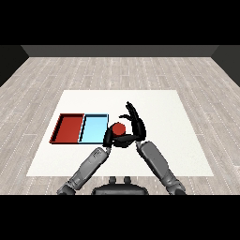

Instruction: Pick the red can and put it in the red box

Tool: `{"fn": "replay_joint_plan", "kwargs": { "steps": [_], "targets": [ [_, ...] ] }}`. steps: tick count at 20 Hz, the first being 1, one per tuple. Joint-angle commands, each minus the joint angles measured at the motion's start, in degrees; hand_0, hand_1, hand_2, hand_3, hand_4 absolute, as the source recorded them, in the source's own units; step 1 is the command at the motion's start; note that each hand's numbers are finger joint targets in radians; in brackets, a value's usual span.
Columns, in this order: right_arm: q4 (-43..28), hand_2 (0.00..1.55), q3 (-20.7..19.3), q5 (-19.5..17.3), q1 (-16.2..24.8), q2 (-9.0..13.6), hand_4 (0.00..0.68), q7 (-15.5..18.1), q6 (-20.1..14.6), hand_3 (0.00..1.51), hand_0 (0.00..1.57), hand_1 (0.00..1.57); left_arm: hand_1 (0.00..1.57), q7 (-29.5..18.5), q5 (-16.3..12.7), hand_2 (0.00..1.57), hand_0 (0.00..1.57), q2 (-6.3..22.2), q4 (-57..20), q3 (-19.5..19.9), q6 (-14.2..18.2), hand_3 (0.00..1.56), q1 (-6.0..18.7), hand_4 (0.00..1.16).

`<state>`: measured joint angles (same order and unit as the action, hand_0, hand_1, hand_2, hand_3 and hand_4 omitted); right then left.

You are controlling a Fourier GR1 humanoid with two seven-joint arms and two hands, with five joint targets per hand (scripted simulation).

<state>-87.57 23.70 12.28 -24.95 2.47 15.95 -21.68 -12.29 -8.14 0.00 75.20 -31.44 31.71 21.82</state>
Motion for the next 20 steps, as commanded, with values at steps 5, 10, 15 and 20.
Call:
{"fn": "replay_joint_plan", "kwargs": {
  "steps": [5,10,15,20],
  "targets": [
    [-18.8,0.0,-6.1,-0.9,7.5,7.4,0.0,-4.3,-0.6,0.0,0.0,0.0,1.57,2.1,0.6,1.56,1.57,0.7,-0.7,3.8,-0.6,1.46,0.1,1.12],
    [-12.4,0.0,-15.7,3.9,6.6,7.0,0.0,-1.6,2.9,0.0,0.0,0.0,1.57,4.6,2.3,1.57,1.57,4.3,5.2,5.6,-1.9,1.46,-2.5,1.13],
    [-13.0,0.0,-20.6,6.4,10.5,10.5,0.0,-1.6,6.6,0.0,0.0,0.0,1.57,3.7,1.8,1.57,1.57,11.2,5.6,12.5,-5.9,1.46,-2.0,1.12],
    [-8.4,0.0,-22.2,6.6,19.8,11.8,0.0,4.2,11.0,0.0,0.0,0.0,1.57,7.6,4.8,1.55,1.57,17.5,10.4,14.4,-5.9,1.44,-4.6,1.12]
  ]
}}
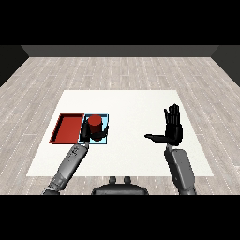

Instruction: Pick the red can and put it in the red box

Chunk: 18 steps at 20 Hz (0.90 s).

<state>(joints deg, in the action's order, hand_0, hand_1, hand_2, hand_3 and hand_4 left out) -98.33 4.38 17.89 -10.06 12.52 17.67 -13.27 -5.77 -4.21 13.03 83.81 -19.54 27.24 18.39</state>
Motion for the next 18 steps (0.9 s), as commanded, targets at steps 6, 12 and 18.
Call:
{"fn": "replay_joint_plan", "kwargs": {
  "steps": [6,12,18],
  "targets": [
    [8.5,0.0,-0.3,-2.3,7.8,0.0,0.0,5.5,4.7,0.0,0.0,0.0,1.57,7.8,5.3,1.55,1.57,7.1,-2.7,6.7,-0.9,1.44,6.3,1.13],
    [11.7,0.0,-2.9,-0.1,9.4,-0.2,0.0,7.5,6.7,0.0,0.0,0.0,1.53,3.7,7.1,1.34,1.53,11.9,-20.7,11.9,-4.6,1.45,10.7,1.1],
    [11.9,0.0,-1.4,-2.6,8.2,-1.1,0.0,8.0,5.7,0.0,0.0,0.0,1.57,1.8,5.0,1.57,1.57,14.7,-38.5,18.8,-6.3,1.48,12.9,1.11]
  ]
}}
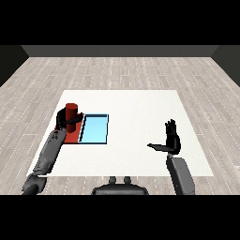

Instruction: Pick the red can and put it in the red box

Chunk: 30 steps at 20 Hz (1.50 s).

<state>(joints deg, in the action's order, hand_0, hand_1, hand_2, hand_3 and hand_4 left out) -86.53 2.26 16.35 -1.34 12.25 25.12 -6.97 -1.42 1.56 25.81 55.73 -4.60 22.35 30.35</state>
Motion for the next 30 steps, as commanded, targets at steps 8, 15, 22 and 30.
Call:
{"fn": "replay_joint_plan", "kwargs": {
  "steps": [8,15,22,30],
  "targets": [
    [2.6,0.0,-0.7,-2.4,-3.8,-0.3,0.0,2.8,-0.1,0.0,0.0,0.0,1.39,-6.8,3.3,1.44,1.39,1.2,-35.2,6.1,2.5,1.43,6.4,1.05],
    [0.5,0.0,1.0,-4.5,0.7,-2.4,0.0,8.9,-0.3,0.0,0.0,0.0,0.85,-5.5,4.9,0.8,0.85,1.1,-47.3,6.7,2.3,0.0,9.7,0.71],
    [0.2,0.0,-0.5,-2.2,-0.9,-1.4,0.0,7.3,2.0,0.0,0.0,0.0,0.0,-3.5,8.8,0.0,0.0,0.8,-52.0,3.3,-4.5,0.0,13.3,0.65],
    [-1.5,0.0,-1.4,-1.2,-0.2,-0.7,0.0,7.2,3.7,0.0,0.0,0.0,0.0,3.5,9.8,0.0,0.0,3.2,-54.5,2.9,-6.7,0.0,15.6,0.0]
  ]
}}
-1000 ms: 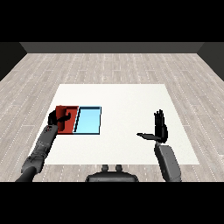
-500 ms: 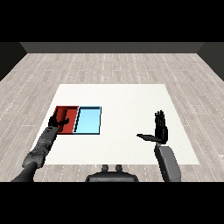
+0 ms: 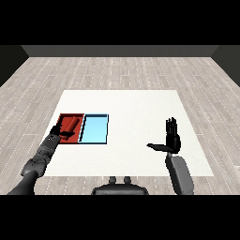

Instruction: Pick the red can and put it in the red box

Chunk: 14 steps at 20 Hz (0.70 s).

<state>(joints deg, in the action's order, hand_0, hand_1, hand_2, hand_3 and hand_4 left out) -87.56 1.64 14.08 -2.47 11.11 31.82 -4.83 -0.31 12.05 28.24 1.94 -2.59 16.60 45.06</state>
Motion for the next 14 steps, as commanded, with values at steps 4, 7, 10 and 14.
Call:
{"fn": "replay_joint_plan", "kwargs": {
  "steps": [4,7,10,14],
  "targets": [
    [-3.5,0.0,0.5,0.1,-0.1,0.2,0.0,-1.8,0.4,0.0,0.0,0.0,0.0,-5.0,-5.2,0.0,0.0,0.2,3.6,5.6,4.7,0.0,-0.7,0.0],
    [-2.8,0.0,0.3,0.4,2.9,-0.1,0.0,0.7,1.3,0.0,0.0,0.0,0.0,-17.3,-13.6,0.0,0.0,-1.7,10.4,13.8,6.1,0.0,-3.0,0.0],
    [-3.7,0.0,0.8,0.8,2.1,0.8,0.0,0.0,2.9,0.0,0.0,0.0,0.0,-28.9,-18.9,0.0,0.0,-3.1,18.1,18.7,3.4,0.0,-2.9,0.0],
    [-4.6,0.0,0.7,0.3,2.2,1.0,0.0,-1.5,2.0,0.0,0.0,0.0,0.0,-38.5,-21.5,0.0,0.0,-7.6,26.7,18.9,-5.0,0.0,-4.3,0.0]
  ]
}}
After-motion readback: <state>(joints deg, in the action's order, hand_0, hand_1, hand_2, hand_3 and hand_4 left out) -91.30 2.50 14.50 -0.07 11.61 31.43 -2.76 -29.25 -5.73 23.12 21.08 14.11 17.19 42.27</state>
